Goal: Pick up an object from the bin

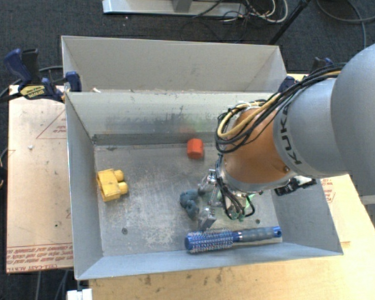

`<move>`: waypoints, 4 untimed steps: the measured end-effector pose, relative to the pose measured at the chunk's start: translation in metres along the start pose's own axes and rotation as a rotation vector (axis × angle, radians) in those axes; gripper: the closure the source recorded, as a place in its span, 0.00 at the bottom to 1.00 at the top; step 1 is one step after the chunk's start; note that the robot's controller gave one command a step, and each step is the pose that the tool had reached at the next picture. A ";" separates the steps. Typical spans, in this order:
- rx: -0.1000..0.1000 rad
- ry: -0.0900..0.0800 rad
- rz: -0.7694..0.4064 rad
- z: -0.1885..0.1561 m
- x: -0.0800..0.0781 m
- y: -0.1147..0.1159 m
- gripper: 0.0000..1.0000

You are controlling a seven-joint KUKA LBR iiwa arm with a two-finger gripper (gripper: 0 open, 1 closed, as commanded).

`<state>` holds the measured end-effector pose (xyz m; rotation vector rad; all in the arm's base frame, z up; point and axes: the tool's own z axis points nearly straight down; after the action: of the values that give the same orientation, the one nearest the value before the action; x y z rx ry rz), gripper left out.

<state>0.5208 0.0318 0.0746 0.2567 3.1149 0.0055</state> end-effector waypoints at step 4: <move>0.001 0.020 -0.376 -0.025 0.015 -0.015 0.00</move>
Offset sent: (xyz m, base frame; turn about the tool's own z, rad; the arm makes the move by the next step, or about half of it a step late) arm 0.0000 0.0000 0.0000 0.0000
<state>0.5034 0.0199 0.0989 -0.3325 3.1273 0.0015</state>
